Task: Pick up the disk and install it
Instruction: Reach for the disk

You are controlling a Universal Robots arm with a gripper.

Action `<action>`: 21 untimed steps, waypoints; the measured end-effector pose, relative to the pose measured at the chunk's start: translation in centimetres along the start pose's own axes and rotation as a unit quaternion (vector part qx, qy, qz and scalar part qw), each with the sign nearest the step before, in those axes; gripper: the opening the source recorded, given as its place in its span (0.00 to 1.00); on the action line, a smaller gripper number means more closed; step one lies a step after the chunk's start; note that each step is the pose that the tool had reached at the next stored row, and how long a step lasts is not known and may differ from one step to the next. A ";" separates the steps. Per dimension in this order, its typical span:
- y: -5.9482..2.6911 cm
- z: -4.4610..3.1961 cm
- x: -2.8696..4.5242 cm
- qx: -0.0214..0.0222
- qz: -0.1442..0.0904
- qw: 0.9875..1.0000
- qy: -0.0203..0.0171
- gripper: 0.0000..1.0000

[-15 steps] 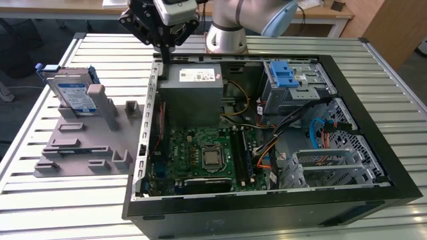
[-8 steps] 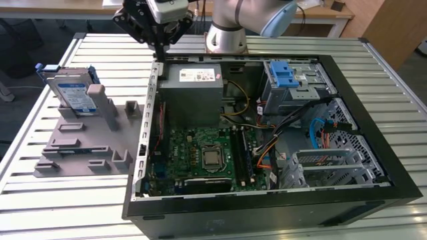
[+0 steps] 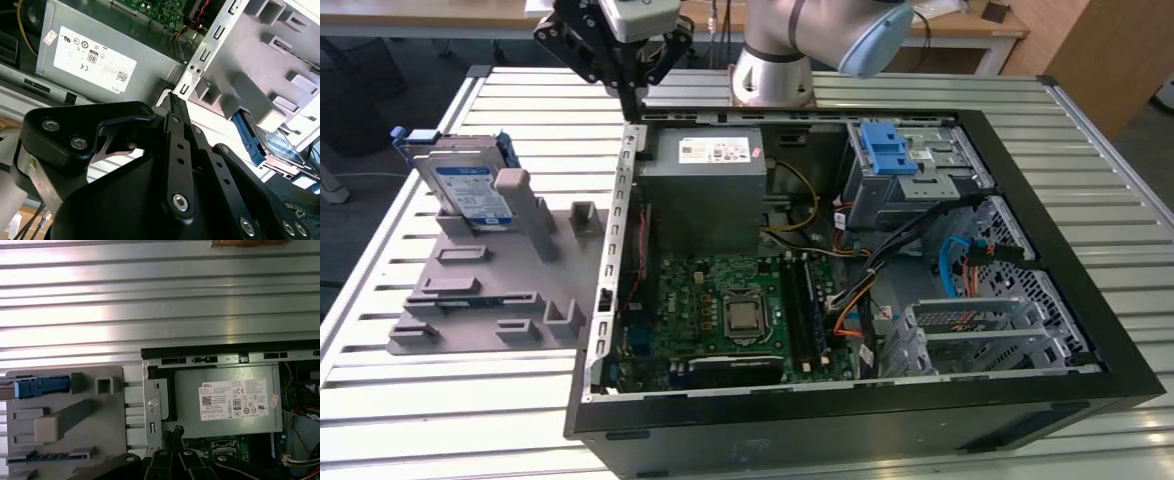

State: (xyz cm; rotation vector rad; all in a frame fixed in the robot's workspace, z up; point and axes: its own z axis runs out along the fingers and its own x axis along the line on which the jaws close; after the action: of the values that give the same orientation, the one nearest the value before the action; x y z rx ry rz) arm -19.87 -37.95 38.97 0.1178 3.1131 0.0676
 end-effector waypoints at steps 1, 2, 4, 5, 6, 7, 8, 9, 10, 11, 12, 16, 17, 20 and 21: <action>0.06 0.00 0.17 0.000 0.000 1.000 0.000 0.11; 0.12 0.02 0.37 0.000 0.000 1.000 0.000 0.11; 0.22 0.02 0.85 0.000 0.000 1.000 0.000 0.11; 0.25 0.03 1.10 0.000 0.000 1.000 0.000 0.11; 0.27 0.04 1.36 0.000 0.000 1.000 0.000 0.11; 0.29 0.05 1.62 0.000 0.000 1.000 0.001 0.11; 0.29 0.05 1.87 0.000 0.000 1.000 0.001 0.11; 0.28 0.05 2.12 0.000 0.000 1.000 0.001 0.11; 0.29 0.06 2.34 0.000 0.000 1.000 0.001 0.11; 0.30 0.08 2.52 0.000 0.000 1.000 0.001 0.11; 0.33 0.11 2.65 0.000 0.000 1.000 0.001 0.11; 0.39 0.17 3.06 0.000 0.000 1.000 0.003 0.11; 0.40 0.17 3.17 0.000 0.000 1.000 0.004 0.11; 0.38 0.18 3.50 0.000 0.000 1.000 0.005 0.11; 0.38 0.18 3.60 0.000 0.000 1.000 0.005 0.11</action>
State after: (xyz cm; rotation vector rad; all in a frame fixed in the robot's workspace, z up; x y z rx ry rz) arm -23.43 -37.30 38.73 0.1193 3.1229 0.0672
